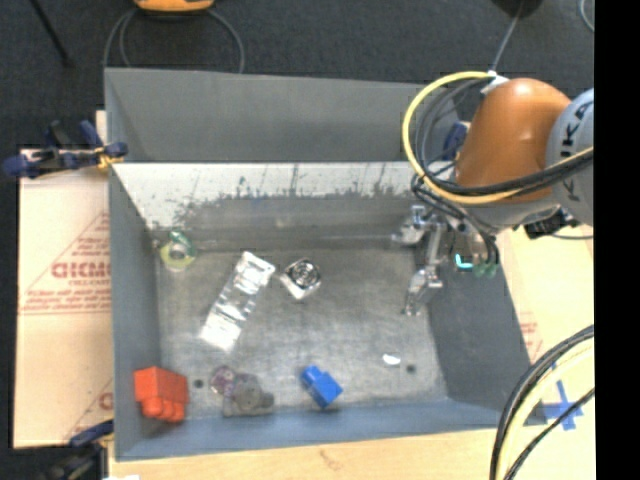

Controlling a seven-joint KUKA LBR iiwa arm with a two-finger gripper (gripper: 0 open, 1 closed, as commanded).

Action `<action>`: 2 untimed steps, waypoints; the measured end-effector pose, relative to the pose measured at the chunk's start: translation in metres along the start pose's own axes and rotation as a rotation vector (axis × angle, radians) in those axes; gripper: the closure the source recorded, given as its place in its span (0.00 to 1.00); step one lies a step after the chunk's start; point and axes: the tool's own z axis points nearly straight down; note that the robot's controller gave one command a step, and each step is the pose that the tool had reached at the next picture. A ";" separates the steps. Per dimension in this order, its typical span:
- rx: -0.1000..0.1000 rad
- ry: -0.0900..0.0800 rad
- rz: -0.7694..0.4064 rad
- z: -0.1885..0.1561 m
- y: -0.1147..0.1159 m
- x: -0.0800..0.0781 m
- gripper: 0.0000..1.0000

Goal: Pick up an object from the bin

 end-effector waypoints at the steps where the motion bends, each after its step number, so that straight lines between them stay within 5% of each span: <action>1: -0.006 -0.009 0.045 0.061 0.069 -0.058 0.00; 2: -0.003 -0.006 -0.199 0.086 0.145 -0.050 0.00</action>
Offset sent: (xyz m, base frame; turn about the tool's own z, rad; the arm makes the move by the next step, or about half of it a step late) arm 0.0557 0.0637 -0.0589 0.0522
